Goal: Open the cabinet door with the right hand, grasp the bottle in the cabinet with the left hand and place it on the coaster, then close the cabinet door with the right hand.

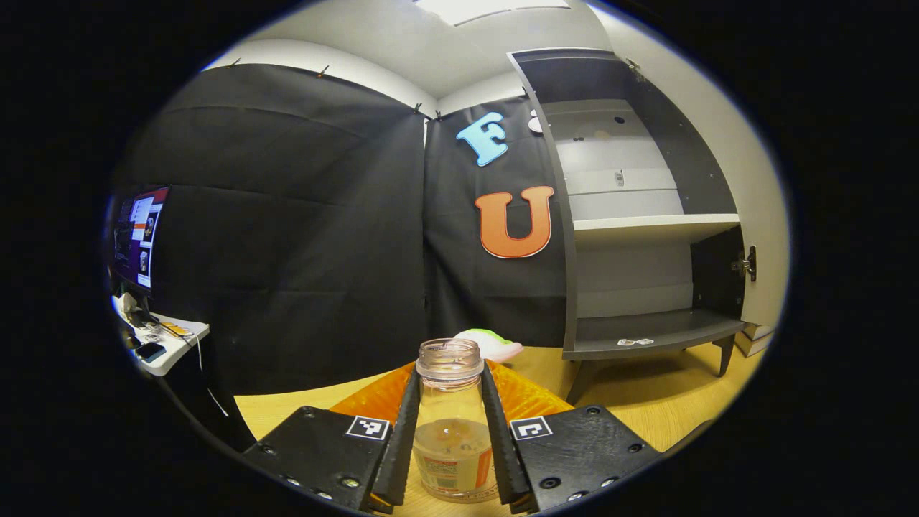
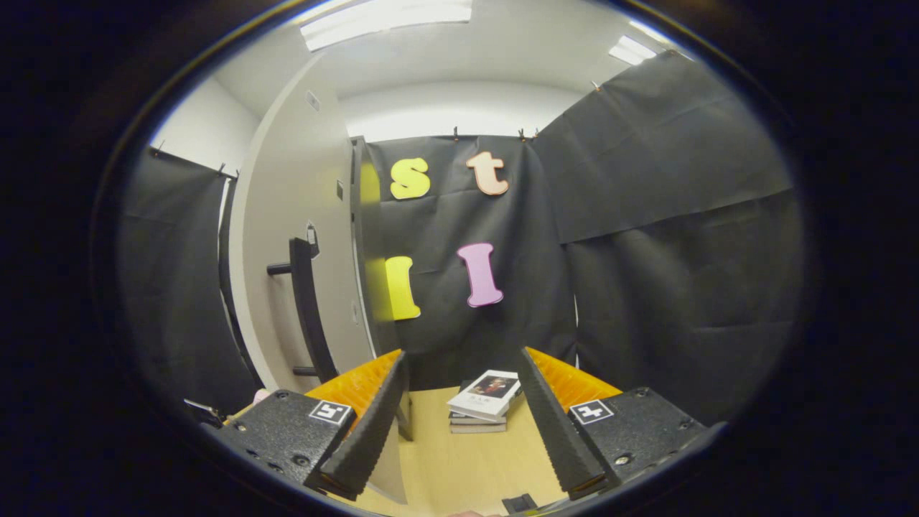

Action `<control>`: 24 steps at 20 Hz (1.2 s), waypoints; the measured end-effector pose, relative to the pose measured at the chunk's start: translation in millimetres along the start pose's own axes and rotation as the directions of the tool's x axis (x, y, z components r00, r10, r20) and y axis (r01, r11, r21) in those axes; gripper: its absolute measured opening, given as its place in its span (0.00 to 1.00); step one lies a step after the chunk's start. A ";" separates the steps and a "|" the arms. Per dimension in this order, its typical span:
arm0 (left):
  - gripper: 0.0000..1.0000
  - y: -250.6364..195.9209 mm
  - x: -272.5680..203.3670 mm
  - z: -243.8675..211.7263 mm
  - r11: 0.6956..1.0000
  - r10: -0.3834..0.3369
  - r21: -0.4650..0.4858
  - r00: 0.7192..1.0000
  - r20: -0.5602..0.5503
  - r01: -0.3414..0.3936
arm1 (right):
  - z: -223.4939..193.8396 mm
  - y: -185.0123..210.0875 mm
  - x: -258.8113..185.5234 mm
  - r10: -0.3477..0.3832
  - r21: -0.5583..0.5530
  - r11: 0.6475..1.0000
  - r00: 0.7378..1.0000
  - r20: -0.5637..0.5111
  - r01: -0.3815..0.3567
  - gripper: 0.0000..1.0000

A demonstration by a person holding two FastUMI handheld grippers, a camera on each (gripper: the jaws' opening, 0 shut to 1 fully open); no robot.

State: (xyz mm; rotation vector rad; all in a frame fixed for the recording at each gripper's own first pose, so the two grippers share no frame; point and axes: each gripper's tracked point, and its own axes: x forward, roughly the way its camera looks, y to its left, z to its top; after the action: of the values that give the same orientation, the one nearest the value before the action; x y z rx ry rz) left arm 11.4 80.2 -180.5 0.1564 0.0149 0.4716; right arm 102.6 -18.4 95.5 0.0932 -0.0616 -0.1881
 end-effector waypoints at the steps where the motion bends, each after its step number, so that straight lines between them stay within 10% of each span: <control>1: 0.46 -0.2 -2.2 0.9 1.000 -0.008 -0.008 1.000 -0.004 0.008 | -0.9 1.1 1.9 0.003 0.002 1.000 1.000 -0.003 -0.003 0.96; 16: 0.44 -11.1 2.0 -0.8 0.999 -0.048 -0.021 0.999 -0.011 0.048 | -6.7 5.6 10.6 0.014 0.001 1.000 1.000 -0.019 -0.014 0.96; 19: 0.85 -13.0 4.1 4.0 0.997 -0.069 -0.023 0.998 -0.009 0.069 | -10.9 6.2 13.5 0.014 0.007 1.000 1.000 -0.025 -0.014 0.95; 21: 0.75 -15.0 1.5 4.5 0.996 -0.092 -0.015 0.995 -0.023 0.092 | -12.7 7.2 14.8 0.017 0.016 1.000 0.999 -0.027 -0.017 0.96; 24: 0.97 -12.8 -4.1 10.5 0.994 -0.106 -0.002 0.994 -0.036 0.106 | -18.2 6.0 16.8 0.012 0.028 1.000 1.000 -0.028 -0.011 0.96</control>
State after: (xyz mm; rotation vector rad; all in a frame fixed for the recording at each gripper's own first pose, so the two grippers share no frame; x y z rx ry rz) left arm 14.1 65.5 -172.1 0.1464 0.0582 0.3682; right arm 121.4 -14.1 78.9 0.1229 -0.0367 -0.1743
